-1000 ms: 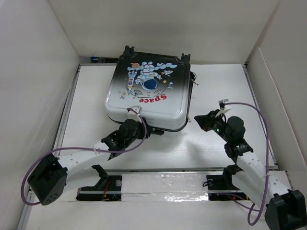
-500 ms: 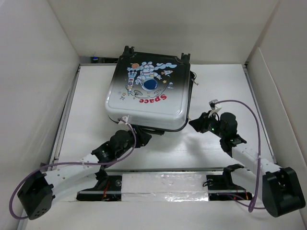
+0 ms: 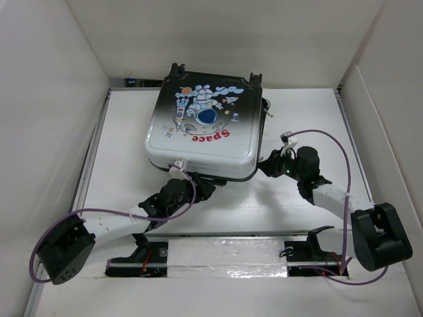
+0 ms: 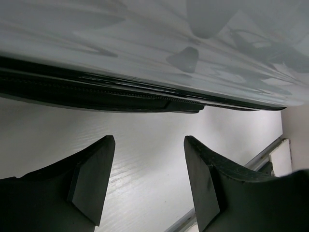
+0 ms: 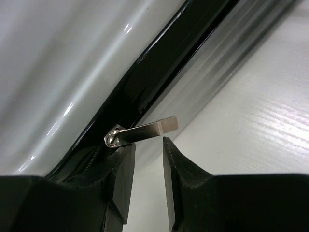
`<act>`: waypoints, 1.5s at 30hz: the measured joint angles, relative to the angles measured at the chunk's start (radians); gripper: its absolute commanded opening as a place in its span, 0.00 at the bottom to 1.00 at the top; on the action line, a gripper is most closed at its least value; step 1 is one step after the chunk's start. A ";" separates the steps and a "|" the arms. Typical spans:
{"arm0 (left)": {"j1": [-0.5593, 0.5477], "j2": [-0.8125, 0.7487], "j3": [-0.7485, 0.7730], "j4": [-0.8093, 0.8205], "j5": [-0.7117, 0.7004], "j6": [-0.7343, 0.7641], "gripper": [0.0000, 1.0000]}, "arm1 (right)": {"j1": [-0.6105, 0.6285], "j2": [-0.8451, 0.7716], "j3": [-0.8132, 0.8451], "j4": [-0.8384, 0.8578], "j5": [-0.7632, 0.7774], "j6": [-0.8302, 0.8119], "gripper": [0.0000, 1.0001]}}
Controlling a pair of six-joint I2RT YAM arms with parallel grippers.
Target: Pack the luggage
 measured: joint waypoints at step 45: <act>-0.001 0.031 -0.071 0.206 -0.086 -0.076 0.50 | 0.392 -0.167 0.155 -0.465 0.595 -0.056 0.47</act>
